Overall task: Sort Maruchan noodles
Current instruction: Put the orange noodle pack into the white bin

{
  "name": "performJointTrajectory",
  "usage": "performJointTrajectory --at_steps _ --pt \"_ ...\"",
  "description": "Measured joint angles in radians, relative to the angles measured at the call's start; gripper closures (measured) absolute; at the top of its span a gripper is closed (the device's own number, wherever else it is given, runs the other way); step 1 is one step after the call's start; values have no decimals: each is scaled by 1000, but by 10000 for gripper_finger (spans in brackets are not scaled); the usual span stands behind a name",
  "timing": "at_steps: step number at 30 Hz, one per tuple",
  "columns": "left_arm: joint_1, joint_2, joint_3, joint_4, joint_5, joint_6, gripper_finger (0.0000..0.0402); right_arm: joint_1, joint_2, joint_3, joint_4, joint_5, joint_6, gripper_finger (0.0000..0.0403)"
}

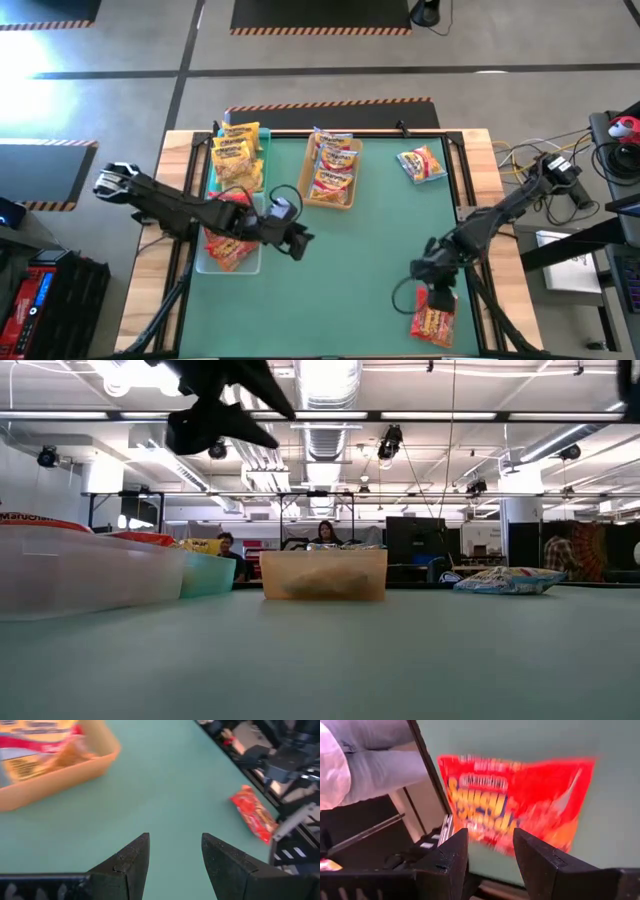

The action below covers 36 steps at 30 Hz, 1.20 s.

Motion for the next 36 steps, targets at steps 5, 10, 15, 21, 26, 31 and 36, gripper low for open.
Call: performJointTrajectory --at_steps 5,10,15,21,26,31,36 --pt "-20 62 0 137 1 53 239 97 0 4 18 14 190 255" --pt "-27 107 0 246 1 57 239 161 22 4 85 45 281 255" --pt "-39 118 0 390 1 89 239 186 96 4 186 41 301 255" --pt "-58 116 0 469 1 113 239 193 177 4 204 21 262 255" --pt "-73 116 0 470 1 113 239 204 209 4 205 20 262 255" --pt "-85 116 0 470 1 113 239 206 241 5 214 31 257 255" --pt "-96 116 0 472 1 118 239 204 253 6 234 79 221 255"
